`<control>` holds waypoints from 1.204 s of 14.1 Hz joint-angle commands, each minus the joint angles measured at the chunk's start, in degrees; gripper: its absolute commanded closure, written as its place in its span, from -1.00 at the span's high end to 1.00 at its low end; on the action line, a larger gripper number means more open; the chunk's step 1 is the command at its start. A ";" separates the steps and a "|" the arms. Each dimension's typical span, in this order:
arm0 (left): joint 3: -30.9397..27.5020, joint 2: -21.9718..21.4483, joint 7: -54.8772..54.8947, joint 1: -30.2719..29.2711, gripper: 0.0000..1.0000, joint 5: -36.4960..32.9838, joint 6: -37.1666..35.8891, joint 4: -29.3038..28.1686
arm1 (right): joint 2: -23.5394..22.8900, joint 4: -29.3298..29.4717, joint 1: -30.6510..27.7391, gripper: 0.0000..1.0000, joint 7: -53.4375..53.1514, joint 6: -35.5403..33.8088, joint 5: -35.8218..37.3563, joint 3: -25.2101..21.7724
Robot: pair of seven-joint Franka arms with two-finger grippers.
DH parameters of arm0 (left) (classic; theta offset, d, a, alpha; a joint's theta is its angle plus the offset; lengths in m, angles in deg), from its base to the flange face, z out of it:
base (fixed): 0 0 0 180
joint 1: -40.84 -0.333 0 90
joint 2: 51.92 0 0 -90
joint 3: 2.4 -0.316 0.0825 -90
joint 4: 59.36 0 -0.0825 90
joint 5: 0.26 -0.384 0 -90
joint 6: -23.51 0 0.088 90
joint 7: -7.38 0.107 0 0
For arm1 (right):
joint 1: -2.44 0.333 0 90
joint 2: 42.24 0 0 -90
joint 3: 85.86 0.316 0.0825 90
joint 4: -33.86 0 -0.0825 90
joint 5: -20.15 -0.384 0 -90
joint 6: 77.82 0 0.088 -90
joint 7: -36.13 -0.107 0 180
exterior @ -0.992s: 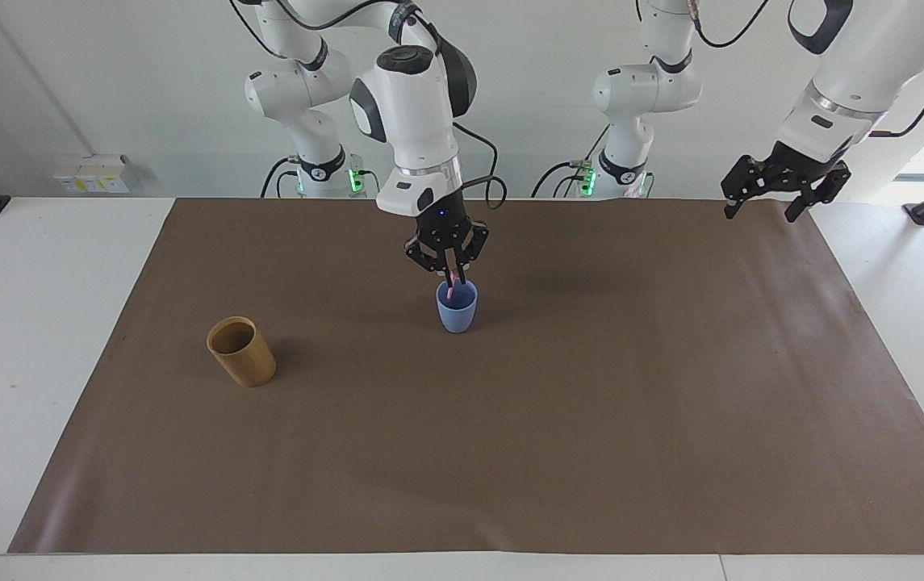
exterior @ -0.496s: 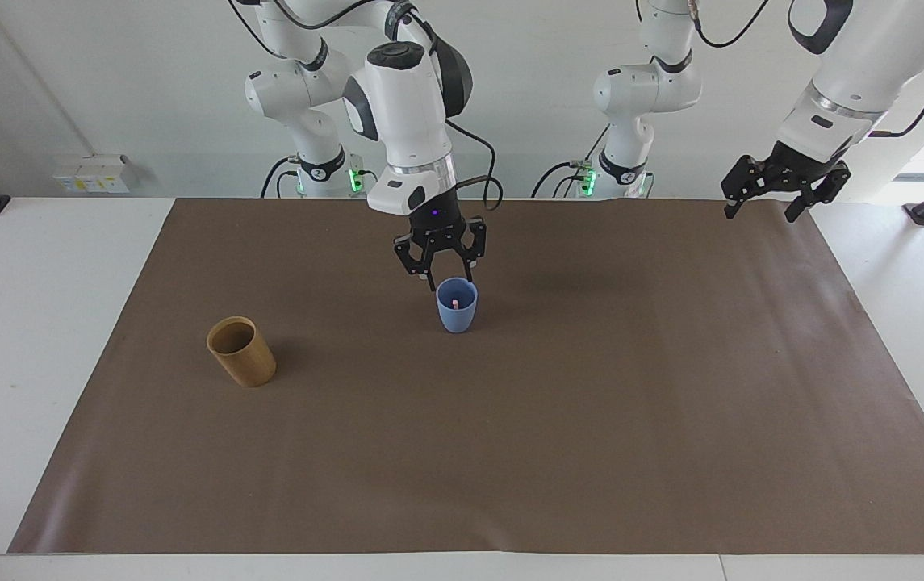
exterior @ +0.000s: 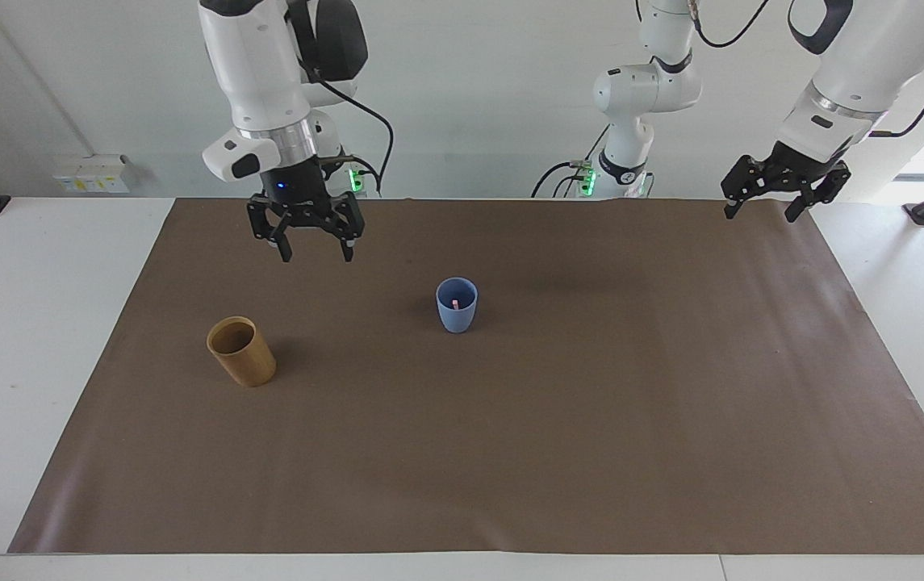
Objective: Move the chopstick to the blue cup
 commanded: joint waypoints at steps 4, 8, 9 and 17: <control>0.53 0.15 0.45 -0.83 1.00 -0.81 -1.02 0.73 | -2.46 11.23 -7.59 1.00 1.32 -13.77 1.13 0.59; 0.53 0.15 0.45 -0.83 1.00 -0.81 -1.02 0.73 | -2.99 15.29 -9.71 1.00 3.77 -18.26 0.86 0.59; 0.53 0.15 0.45 -0.83 1.00 -0.81 -1.02 0.73 | -3.08 15.64 -9.80 1.00 5.53 -18.79 0.60 0.51; 0.53 0.15 0.45 -0.83 1.00 -0.81 -1.02 0.73 | -2.64 15.20 -9.45 1.00 6.77 -18.71 0.16 0.68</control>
